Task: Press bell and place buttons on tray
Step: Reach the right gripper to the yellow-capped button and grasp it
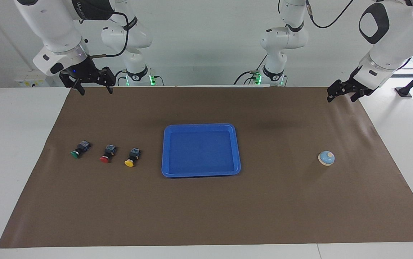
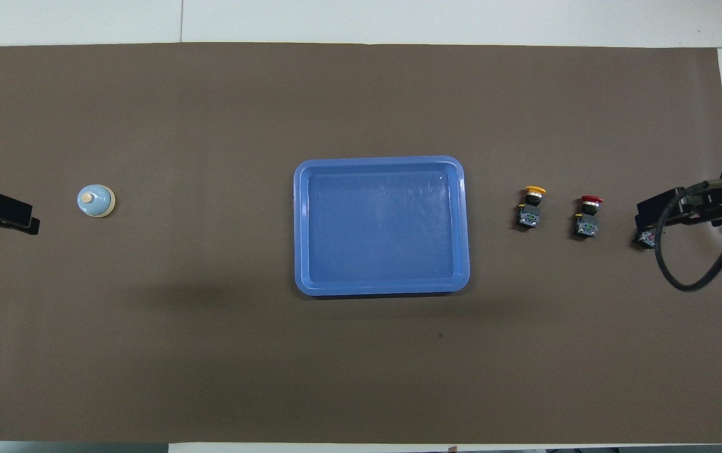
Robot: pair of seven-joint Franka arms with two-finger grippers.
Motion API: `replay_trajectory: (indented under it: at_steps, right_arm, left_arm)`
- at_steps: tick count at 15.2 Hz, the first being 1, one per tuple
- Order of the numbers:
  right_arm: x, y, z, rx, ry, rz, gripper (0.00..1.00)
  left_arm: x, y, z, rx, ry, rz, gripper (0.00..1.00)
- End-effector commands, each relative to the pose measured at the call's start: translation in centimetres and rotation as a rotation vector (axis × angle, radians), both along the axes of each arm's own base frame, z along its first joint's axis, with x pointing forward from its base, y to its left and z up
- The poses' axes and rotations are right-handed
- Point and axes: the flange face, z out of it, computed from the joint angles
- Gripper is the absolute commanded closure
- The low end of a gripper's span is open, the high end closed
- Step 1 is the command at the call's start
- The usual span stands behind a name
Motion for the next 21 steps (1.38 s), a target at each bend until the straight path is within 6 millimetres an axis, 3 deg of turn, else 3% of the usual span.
replay_trajectory:
  at_steps: [1,4,5,7,9,15,19,21]
  right_arm:
    - [-1.8,0.5,-2.0,0.016,-0.027,0.023,0.00]
    - [-2.2,1.3,-7.2,0.009,-0.091,-0.019,0.00]
    - [-2.1,2.7,-9.0,0.007,-0.094,-0.035,0.00]
    - [-0.6,3.2,-13.5,0.002,-0.069,-0.067,0.00]
    - [0.6,3.2,-16.8,-0.002,-0.074,-0.077,0.00]
    - [1.8,3.2,-23.8,0.010,-0.165,-0.112,0.00]
    - [0.7,3.4,-28.2,0.017,-0.208,-0.153,0.00]
    - [1.1,3.3,-30.7,0.022,-0.217,-0.150,0.00]
  left_arm:
    - [-0.7,0.1,-0.2,0.010,0.023,-0.001,0.00]
    - [0.0,0.1,0.0,0.014,0.009,-0.001,0.00]
    - [0.2,0.1,0.1,0.010,0.007,-0.001,0.00]
    - [0.5,0.0,-0.6,0.012,0.026,-0.002,0.00]
    - [0.6,0.0,-0.5,0.014,0.023,-0.003,0.00]
    - [1.3,-0.7,-0.2,0.008,0.029,-0.013,0.00]
    - [1.3,-0.9,0.1,0.020,0.026,-0.020,0.00]
    - [1.5,-3.8,0.3,0.015,0.018,-0.070,0.00]
